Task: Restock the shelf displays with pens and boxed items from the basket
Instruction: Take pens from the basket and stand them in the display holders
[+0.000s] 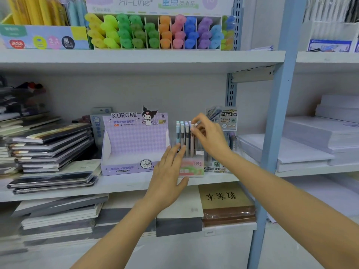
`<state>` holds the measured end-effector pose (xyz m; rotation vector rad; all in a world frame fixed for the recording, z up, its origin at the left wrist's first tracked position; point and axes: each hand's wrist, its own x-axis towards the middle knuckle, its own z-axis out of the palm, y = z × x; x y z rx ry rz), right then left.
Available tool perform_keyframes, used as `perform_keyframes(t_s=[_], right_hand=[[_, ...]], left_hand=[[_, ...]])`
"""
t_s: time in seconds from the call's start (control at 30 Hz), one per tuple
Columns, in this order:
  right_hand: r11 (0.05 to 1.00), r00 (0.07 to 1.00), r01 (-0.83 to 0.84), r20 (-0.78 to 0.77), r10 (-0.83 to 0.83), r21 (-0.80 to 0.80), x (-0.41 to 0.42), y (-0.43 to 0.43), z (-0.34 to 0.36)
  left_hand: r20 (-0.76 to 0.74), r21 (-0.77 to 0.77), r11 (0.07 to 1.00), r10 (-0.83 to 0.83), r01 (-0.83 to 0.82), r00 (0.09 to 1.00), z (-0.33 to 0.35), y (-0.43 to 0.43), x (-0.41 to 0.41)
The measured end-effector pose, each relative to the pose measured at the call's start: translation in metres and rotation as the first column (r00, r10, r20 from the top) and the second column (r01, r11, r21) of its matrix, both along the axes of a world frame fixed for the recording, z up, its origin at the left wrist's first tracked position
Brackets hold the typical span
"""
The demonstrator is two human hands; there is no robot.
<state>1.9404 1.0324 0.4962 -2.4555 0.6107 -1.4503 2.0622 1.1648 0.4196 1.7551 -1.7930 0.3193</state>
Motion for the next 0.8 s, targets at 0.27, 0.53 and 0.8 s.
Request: perform_keyframes(t_s=[0.27, 0.53, 0.8], right_hand=[[0.998, 0.998, 0.054, 0.014, -0.054, -0.018, -0.006, 0.008, -0.008], [0.920, 0.920, -0.381, -0.056, 0.387, 0.094, -0.017, 0.088, -0.135], [0.756, 0.665, -0.142, -0.504, 0.551, 0.639, -0.020, 0.103, -0.378]], left_hand=[[-0.064, -0.152, 0.988, -0.031, 0.021, 0.997, -0.002, 0.008, -0.004], [-0.179, -0.328, 0.928, 0.124, -0.178, 0.976, -0.149, 0.059, 0.001], [-0.185, 0.539, 0.792, 0.444, -0.288, 0.876, -0.367, 0.148, -0.017]])
